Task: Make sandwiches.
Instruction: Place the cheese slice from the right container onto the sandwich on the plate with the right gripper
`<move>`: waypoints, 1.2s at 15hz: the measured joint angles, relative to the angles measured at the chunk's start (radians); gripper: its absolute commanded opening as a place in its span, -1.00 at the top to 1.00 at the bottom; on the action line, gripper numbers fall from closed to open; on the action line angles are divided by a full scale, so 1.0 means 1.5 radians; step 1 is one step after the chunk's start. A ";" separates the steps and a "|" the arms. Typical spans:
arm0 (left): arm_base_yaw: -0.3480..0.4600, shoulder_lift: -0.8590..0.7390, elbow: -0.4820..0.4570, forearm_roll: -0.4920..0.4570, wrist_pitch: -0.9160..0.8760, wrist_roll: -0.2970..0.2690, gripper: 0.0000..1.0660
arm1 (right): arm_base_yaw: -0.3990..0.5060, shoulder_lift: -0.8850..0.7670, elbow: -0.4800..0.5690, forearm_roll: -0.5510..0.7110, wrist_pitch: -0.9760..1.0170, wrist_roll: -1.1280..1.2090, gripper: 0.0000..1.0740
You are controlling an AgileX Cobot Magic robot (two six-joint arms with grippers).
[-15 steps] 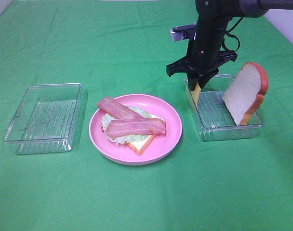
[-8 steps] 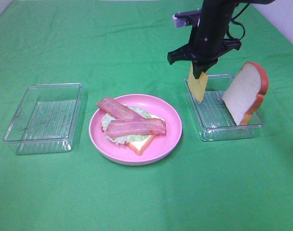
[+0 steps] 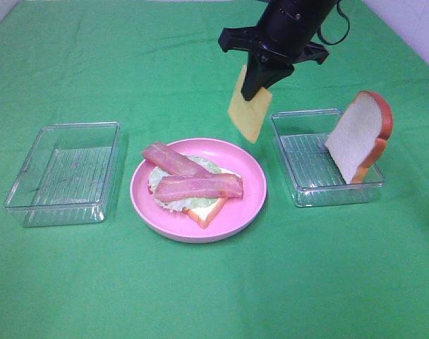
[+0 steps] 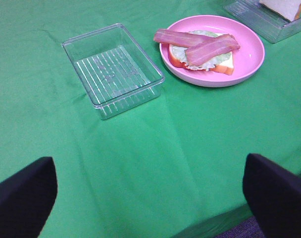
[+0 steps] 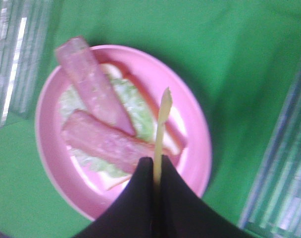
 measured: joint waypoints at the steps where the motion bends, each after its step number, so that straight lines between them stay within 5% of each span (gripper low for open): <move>1: 0.000 0.000 0.000 0.000 0.000 0.000 -0.81 | 0.001 0.000 0.017 0.061 0.003 -0.025 1.00; 2: 0.000 0.000 0.000 0.000 0.000 0.000 -0.81 | 0.003 0.001 0.077 0.189 -0.001 -0.079 1.00; 6: 0.000 0.000 0.000 0.000 0.000 0.000 -0.81 | 0.035 0.015 0.158 0.375 -0.080 -0.179 1.00; 11: 0.000 0.000 0.000 0.000 0.000 0.000 -0.81 | 0.060 0.075 0.161 0.389 -0.146 -0.184 1.00; 14: 0.000 0.000 0.000 0.000 0.000 0.000 -0.81 | 0.060 0.096 0.163 0.327 -0.167 -0.160 1.00; 18: 0.000 0.000 0.000 0.000 0.000 0.000 -0.81 | 0.060 0.097 0.163 0.263 -0.207 -0.113 0.04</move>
